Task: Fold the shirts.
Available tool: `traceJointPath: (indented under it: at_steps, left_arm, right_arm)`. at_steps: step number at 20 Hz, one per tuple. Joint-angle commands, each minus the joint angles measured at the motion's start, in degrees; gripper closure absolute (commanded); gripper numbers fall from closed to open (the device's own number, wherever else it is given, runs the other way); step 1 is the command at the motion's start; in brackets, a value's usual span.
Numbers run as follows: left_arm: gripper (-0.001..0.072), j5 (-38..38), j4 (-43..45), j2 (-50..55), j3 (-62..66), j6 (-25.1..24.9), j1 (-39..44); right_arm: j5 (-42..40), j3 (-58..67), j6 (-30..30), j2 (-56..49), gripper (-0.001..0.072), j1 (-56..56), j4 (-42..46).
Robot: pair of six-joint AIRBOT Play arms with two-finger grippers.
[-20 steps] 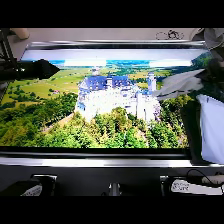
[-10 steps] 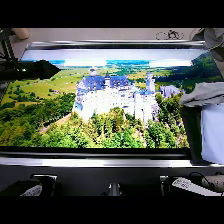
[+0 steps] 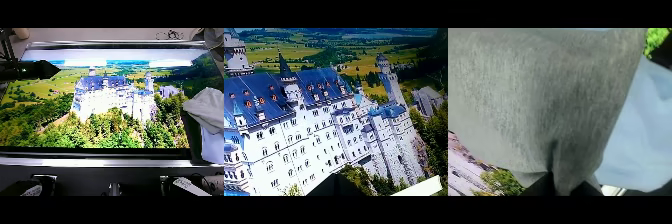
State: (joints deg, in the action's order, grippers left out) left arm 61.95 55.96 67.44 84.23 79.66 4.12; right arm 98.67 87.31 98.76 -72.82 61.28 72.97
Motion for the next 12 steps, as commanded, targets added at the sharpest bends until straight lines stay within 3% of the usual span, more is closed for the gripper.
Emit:
traceJointPath:
  at_steps: [1,4,5,7,8,12]
  left_arm:
    - [0.068,-0.02,-0.02,0.02,-0.02,-0.17,0.02]
    - [0.068,0.0,-0.09,0.02,-0.02,-0.15,0.02]
    - [0.068,-0.02,-0.31,0.02,-0.02,-0.15,0.02]
    - [0.068,-0.02,-0.48,0.02,0.0,-0.15,0.13]
    - [0.068,-0.02,-0.46,0.02,0.0,-0.15,0.26]
    - [0.0682,-0.22,-0.22,0.04,0.28,-0.17,1.51]
  right_arm:
    - [-1.7,-16.28,1.68,3.87,0.0694,0.35,7.34]
    - [-5.44,-26.56,2.64,4.96,0.0689,0.35,7.15]
    - [-6.64,-27.52,2.95,4.96,0.0602,0.35,7.21]
    - [-9.31,-26.1,2.75,5.03,0.0113,0.35,7.19]
    - [-9.16,-23.71,1.62,5.03,0.0,0.35,7.26]
    - [-13.33,-5.57,0.63,4.83,0.0012,0.35,8.83]
